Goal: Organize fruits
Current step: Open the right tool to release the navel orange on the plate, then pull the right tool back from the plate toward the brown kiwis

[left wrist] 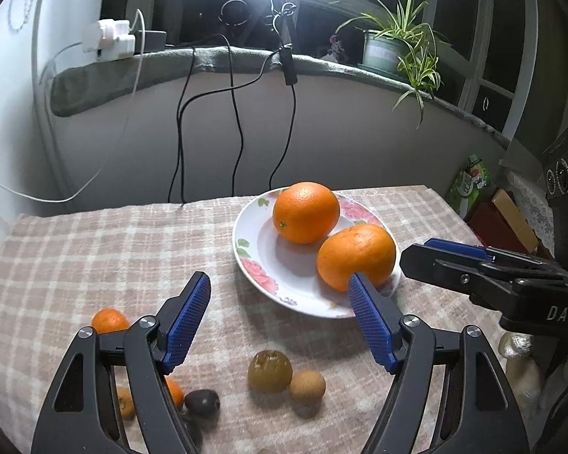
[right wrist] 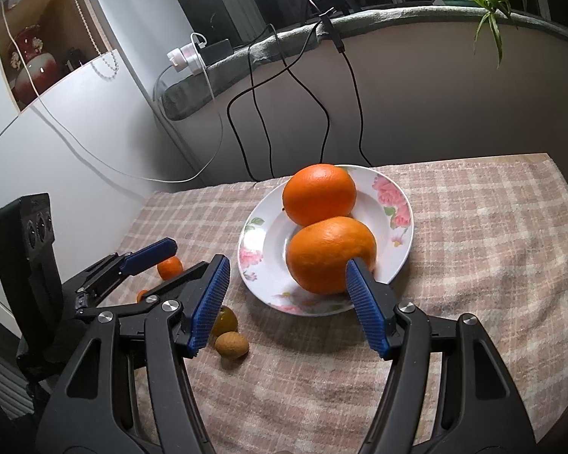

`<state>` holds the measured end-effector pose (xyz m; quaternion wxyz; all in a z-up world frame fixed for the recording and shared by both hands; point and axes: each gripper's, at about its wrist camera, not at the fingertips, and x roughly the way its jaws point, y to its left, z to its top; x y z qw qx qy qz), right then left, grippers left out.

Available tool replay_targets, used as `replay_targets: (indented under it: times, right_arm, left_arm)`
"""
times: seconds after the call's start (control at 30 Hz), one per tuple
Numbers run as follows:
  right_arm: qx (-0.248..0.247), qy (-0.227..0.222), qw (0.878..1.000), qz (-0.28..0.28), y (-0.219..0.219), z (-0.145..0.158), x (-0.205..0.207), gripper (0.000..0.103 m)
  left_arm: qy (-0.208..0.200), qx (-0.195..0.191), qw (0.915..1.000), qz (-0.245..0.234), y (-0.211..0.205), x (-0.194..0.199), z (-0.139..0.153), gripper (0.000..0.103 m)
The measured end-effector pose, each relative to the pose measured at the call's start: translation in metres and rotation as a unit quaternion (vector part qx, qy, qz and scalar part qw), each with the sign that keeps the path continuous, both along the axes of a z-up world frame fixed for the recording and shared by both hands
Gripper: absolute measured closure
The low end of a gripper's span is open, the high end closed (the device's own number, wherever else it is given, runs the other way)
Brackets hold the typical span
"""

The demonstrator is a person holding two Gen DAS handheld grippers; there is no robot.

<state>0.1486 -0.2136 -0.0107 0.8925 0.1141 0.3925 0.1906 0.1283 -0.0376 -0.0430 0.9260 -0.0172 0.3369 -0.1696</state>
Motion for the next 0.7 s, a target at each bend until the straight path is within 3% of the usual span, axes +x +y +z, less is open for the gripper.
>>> replay_targets:
  times: [0.43,0.7]
  right_arm:
    - [-0.017,-0.016,1.0,0.02,0.012,0.003,-0.017,0.033]
    - [-0.031,-0.022,0.998,0.044,0.025,-0.004,-0.026,0.029]
  left_arm:
    - [-0.003,-0.002,0.9999,0.01,0.017,-0.021,0.003,0.028]
    - [0.012,-0.004,0.999,0.042,0.049,-0.04,-0.012,0.028]
